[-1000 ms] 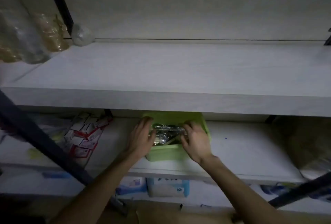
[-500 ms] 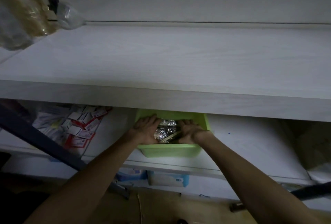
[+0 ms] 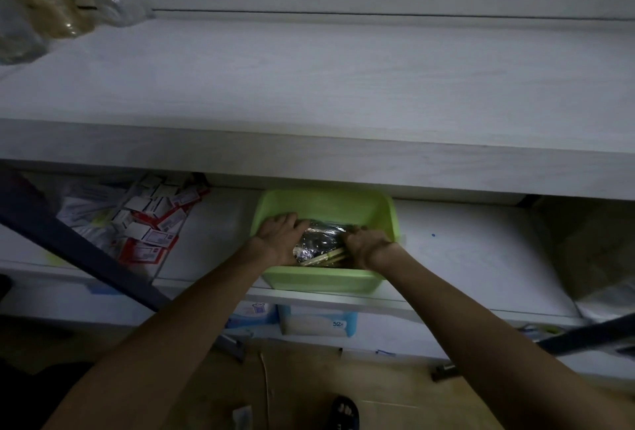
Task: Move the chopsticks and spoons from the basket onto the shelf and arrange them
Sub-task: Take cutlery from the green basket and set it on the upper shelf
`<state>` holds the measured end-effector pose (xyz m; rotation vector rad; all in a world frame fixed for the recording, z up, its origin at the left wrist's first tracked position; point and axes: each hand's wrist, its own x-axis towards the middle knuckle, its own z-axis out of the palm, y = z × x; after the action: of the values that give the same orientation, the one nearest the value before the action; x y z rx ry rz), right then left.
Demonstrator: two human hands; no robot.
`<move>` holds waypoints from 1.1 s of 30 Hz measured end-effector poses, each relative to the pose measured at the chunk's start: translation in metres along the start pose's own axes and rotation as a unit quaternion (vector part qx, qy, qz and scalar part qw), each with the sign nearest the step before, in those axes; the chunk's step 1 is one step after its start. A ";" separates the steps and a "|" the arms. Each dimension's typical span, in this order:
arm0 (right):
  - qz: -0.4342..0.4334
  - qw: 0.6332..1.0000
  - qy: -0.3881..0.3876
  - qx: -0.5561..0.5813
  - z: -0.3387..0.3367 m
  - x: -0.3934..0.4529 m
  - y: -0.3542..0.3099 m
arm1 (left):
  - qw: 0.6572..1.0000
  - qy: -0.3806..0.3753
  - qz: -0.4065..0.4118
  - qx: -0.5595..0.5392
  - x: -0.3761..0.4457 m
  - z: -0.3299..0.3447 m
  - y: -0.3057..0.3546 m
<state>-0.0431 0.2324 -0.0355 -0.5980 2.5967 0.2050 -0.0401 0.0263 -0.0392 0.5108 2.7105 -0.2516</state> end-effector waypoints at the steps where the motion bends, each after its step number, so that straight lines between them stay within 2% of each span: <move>1: -0.002 1.000 0.004 -0.015 0.001 0.000 0.000 | 1.000 0.005 0.000 0.008 0.000 0.000 0.001; 7: 0.020 0.995 0.017 -0.094 0.001 0.003 -0.001 | 1.000 0.011 -0.007 0.018 0.003 0.000 0.004; 13: 0.015 0.995 0.012 -0.094 -0.004 0.001 -0.003 | 1.000 0.016 -0.020 -0.016 0.003 -0.006 0.005; 18: 0.008 0.993 -0.003 -0.115 -0.006 -0.003 -0.005 | 0.999 0.020 -0.028 0.006 0.002 -0.009 0.010; 25: -0.045 0.995 0.002 -0.092 -0.009 -0.010 0.001 | 0.999 0.008 -0.038 -0.033 0.002 -0.005 0.011; 29: -0.043 0.988 0.019 -0.144 -0.018 -0.014 -0.001 | 0.999 0.004 -0.039 -0.015 0.006 -0.004 0.007; 33: -0.011 0.976 -0.008 -0.218 -0.030 -0.018 0.003 | 0.998 0.006 -0.056 -0.012 0.010 -0.006 0.003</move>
<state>-0.0423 0.2350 -0.0005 -0.7681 2.5371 0.7832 -0.0497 0.0337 -0.0384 0.3556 2.7540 -0.2450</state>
